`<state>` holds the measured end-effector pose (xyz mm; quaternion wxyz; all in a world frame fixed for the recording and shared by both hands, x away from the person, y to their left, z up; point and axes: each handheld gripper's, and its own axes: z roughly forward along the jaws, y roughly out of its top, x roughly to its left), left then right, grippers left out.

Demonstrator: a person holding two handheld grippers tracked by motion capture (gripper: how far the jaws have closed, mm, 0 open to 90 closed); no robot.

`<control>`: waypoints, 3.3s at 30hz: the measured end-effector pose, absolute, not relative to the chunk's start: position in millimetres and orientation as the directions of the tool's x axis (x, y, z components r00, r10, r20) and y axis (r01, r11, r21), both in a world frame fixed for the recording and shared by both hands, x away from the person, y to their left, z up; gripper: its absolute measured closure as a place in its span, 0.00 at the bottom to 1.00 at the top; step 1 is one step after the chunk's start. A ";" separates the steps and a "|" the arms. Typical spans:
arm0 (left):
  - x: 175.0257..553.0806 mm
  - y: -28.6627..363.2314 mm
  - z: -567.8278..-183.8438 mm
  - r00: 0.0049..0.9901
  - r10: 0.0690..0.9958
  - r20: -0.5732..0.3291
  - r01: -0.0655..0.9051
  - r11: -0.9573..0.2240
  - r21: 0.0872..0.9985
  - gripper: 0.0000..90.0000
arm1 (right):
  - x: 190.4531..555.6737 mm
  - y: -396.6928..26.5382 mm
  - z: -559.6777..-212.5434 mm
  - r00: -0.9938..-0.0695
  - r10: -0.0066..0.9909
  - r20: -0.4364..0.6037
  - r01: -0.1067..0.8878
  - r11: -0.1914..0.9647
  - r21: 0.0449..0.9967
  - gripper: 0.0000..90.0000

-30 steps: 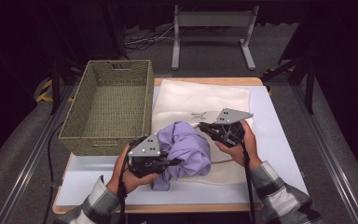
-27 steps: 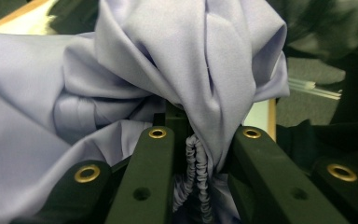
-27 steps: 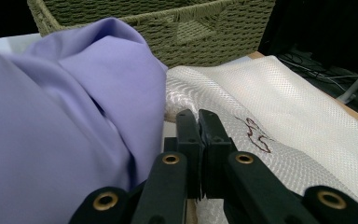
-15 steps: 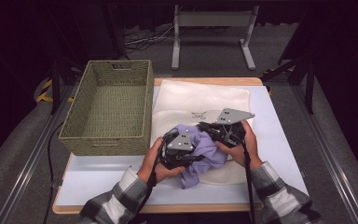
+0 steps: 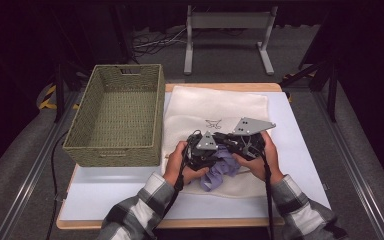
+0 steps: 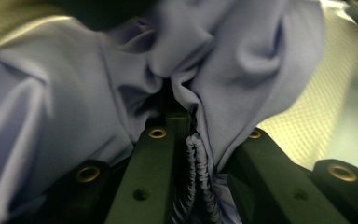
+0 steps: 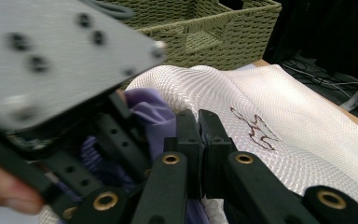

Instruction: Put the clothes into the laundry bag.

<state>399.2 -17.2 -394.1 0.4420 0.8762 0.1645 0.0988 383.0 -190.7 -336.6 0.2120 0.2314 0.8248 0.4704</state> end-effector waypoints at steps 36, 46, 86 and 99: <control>372.4 14.4 -383.2 0.895 0.445 -0.005 0.250 -0.494 0.833 0.45 | 386.0 -195.5 -351.0 -0.810 0.575 -0.113 0.224 0.482 0.847 0.98; 347.8 23.3 -396.0 0.927 0.374 -0.014 0.242 -0.569 0.786 0.38 | 384.6 -197.2 -351.5 -0.814 0.572 -0.103 0.227 0.477 0.849 0.98; 392.2 -31.9 -426.1 0.880 0.472 -0.061 0.299 -0.449 0.842 0.58 | 378.3 -198.5 -362.7 -0.824 0.557 -0.103 0.237 0.504 0.831 0.98; 357.8 16.2 -409.3 0.898 0.437 0.044 0.224 -0.542 0.810 0.55 | 378.7 -198.8 -362.6 -0.826 0.554 -0.102 0.235 0.504 0.831 0.98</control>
